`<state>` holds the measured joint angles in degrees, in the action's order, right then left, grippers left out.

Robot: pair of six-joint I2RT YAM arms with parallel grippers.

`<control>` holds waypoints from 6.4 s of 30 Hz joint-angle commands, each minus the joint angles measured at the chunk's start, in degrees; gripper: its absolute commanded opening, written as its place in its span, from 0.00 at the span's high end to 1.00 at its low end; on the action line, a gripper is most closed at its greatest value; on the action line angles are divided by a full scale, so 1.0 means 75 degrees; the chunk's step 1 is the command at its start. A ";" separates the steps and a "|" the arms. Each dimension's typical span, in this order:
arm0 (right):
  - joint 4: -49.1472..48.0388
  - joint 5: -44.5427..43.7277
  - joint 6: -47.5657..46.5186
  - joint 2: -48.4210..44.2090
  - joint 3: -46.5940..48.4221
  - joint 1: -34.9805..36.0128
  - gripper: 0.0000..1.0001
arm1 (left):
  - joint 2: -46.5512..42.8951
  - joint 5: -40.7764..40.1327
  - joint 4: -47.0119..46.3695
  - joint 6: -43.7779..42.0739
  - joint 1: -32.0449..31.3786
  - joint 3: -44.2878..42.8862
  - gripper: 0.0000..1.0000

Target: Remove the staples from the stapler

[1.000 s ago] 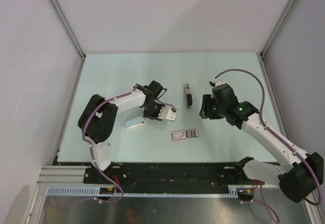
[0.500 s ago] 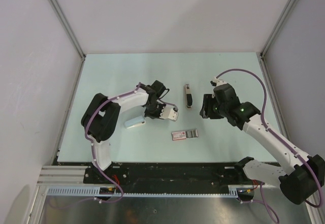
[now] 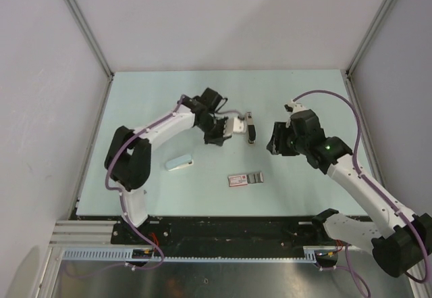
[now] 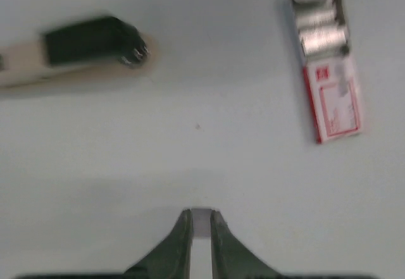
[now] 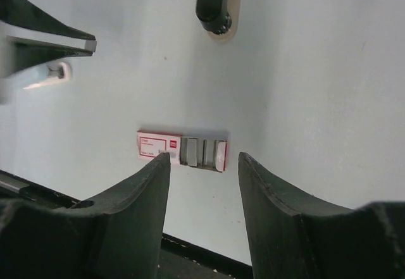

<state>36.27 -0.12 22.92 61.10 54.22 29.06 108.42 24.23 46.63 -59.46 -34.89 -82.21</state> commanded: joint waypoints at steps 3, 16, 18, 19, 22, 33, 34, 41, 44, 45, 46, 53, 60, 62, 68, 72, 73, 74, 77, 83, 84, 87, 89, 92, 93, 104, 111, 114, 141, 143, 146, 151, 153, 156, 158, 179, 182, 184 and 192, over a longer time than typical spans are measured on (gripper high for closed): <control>-0.1019 0.1186 -0.0201 -0.1036 0.0002 -0.0313 0.46 | -0.1117 0.3811 -0.0036 0.2814 0.0277 -0.2123 0.92; -0.4268 0.3971 0.0738 -0.2231 0.0013 -0.0691 0.29 | 0.0003 0.7708 -0.0282 0.7545 0.0366 -0.6031 0.89; -0.4785 0.4078 0.0943 -0.2209 0.0040 -0.0694 0.30 | 0.0048 0.7268 -0.0779 0.8538 0.0224 -0.6449 0.89; -0.4963 0.4098 0.1012 -0.2184 0.0091 -0.0702 0.30 | 0.0003 0.6982 -0.1236 0.9159 0.0165 -0.6480 0.89; -0.5170 0.4108 0.1075 -0.2093 0.0288 -0.0721 0.30 | -0.0237 0.6065 -0.2760 1.0785 0.0128 -0.6256 0.90; -0.5378 0.4270 0.1287 -0.2053 0.0573 -0.0858 0.29 | -0.1361 0.5830 -0.9096 1.5714 0.0184 -0.2587 0.88; -0.5435 0.4264 0.1337 -0.2047 0.0574 -0.0878 0.30 | -0.1499 0.5764 -0.9315 1.5741 0.0192 -0.2316 0.88; -0.5827 0.4137 0.1715 -0.1756 0.0576 -0.0916 0.33 | -0.1688 0.5672 -0.9703 1.5837 0.0160 -0.1656 0.87; -0.5777 0.4080 0.1759 -0.1679 0.0576 -0.0929 0.34 | -0.1754 0.5708 -0.9833 1.5891 0.0143 -0.1436 0.87; -0.5770 0.4081 0.1778 -0.1655 0.0576 -0.0931 0.35 | -0.1765 0.5721 -0.9865 1.5900 0.0142 -0.1378 0.87; -0.5772 0.4082 0.1799 -0.1631 0.0576 -0.0932 0.36 | -0.1788 0.5739 -0.9893 1.5904 0.0130 -0.1325 0.87; -0.6140 0.4150 0.2076 -0.1411 0.0575 -0.0933 0.42 | -0.1859 0.5767 -1.0005 1.5869 0.0072 -0.1010 0.86; -0.6334 0.4308 0.2214 -0.1291 0.0569 -0.0939 0.52 | -0.1864 0.5725 -1.0085 1.5848 0.0042 -0.0900 0.86; -0.6356 0.4323 0.2252 -0.1253 0.0574 -0.0920 0.53 | -0.1863 0.5709 -1.0108 1.5847 0.0040 -0.0892 0.86; -0.6343 0.4337 0.2294 -0.1190 0.0574 -0.0913 0.58 | -0.1807 0.5671 -1.0170 1.5814 0.0022 -0.0919 0.85; -0.6197 0.4338 0.2267 -0.1171 0.0575 -0.0911 0.59 | -0.1786 0.5659 -1.0224 1.5850 0.0014 -0.0965 0.85; -0.6179 0.4339 0.2266 -0.1173 0.0575 -0.0910 0.59 | -0.1781 0.5656 -1.0236 1.5862 0.0013 -0.0978 0.85; -0.6164 0.4340 0.2265 -0.1173 0.0576 -0.0904 0.59 | -0.1785 0.5648 -1.0249 1.5862 0.0013 -0.0985 0.85; -0.6130 0.4342 0.2255 -0.1180 0.0574 -0.0899 0.59 | -0.1795 0.5643 -1.0284 1.5860 0.0012 -0.0996 0.85; -0.6049 0.4363 0.2214 -0.1207 0.0575 -0.0888 0.59 | -0.1774 0.5602 -1.0313 1.5822 0.0012 -0.1076 0.85; -0.6040 0.4363 0.2210 -0.1220 0.0576 -0.0887 0.59 | -0.1763 0.5592 -1.0316 1.5813 0.0012 -0.1092 0.85; -0.6033 0.4353 0.2185 -0.1256 0.0576 -0.0897 0.59 | -0.1729 0.5566 -1.0326 1.5812 0.0013 -0.1122 0.85; -0.6026 0.4352 0.2174 -0.1271 0.0576 -0.0901 0.60 | -0.1724 0.5560 -1.0321 1.5817 0.0012 -0.1144 0.85; -0.6010 0.4318 0.2171 -0.1279 0.0573 -0.0898 0.64 | -0.1716 0.5553 -1.0319 1.5812 0.0015 -0.1148 0.85; -0.6015 0.4312 0.2171 -0.1279 0.0574 -0.0898 0.66 | -0.1717 0.5550 -1.0319 1.5808 0.0013 -0.1140 0.85; -0.5984 0.4153 0.2173 -0.1284 0.0576 -0.0899 0.87 | -0.1814 0.5557 -1.0319 1.5645 -0.0019 -0.0848 0.78; -0.5154 0.3942 0.1798 -0.1366 0.0572 -0.0924 0.90 | -0.1936 0.5306 -1.0293 1.5426 0.0218 -0.0684 0.31; -0.3979 0.3612 0.1412 -0.1383 0.0575 -0.0926 0.90 | -0.2016 0.4937 -0.9950 1.5151 0.0630 -0.0423 0.16; -0.0780 -0.1687 0.1276 0.0944 -0.1031 0.2248 0.92 | -0.3124 -0.0585 -0.3593 0.5552 0.0406 0.2312 0.20; -0.0898 -0.1755 0.1317 0.1225 -0.1039 0.2417 0.92 | -0.3142 -0.0700 -0.3581 0.5389 0.0195 0.2457 0.21; -0.1098 -0.1811 0.1346 0.1620 -0.1041 0.2595 0.92 | -0.3150 -0.0751 -0.3560 0.5310 0.0003 0.2607 0.23; -0.1317 -0.1820 0.1347 0.2093 -0.1041 0.2674 0.92 | -0.3145 -0.0722 -0.3569 0.5308 -0.0083 0.2735 0.24; -0.1369 -0.1823 0.1338 0.2247 -0.1041 0.2684 0.92 | -0.3162 -0.0705 -0.3560 0.5313 -0.0091 0.2776 0.25; -0.1407 -0.1809 0.1329 0.2454 -0.1056 0.2688 0.92 | -0.3195 -0.0684 -0.3564 0.5340 -0.0121 0.2811 0.25; -0.1451 -0.1791 0.1328 0.2560 -0.1092 0.2685 0.92 | -0.3227 -0.0678 -0.3559 0.5345 -0.0159 0.2830 0.25; -0.1593 -0.1674 0.1270 0.2825 -0.1287 0.2670 0.91 | -0.3331 -0.0772 -0.3549 0.5311 -0.0428 0.2885 0.27; -0.1615 -0.1637 0.1266 0.2841 -0.1287 0.2680 0.90 | -0.3333 -0.0789 -0.3545 0.5304 -0.0456 0.2871 0.27; -0.1608 -0.1633 0.1268 0.2853 -0.1287 0.2686 0.90 | -0.3326 -0.0807 -0.3551 0.5298 -0.0468 0.2875 0.27; -0.1532 -0.1643 0.1260 0.2891 -0.1298 0.2688 0.89 | -0.3350 -0.0868 -0.3549 0.5237 -0.0503 0.2898 0.27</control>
<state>25.30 -11.60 31.94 82.30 44.84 48.90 86.06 17.32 20.53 -16.58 -38.04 -60.69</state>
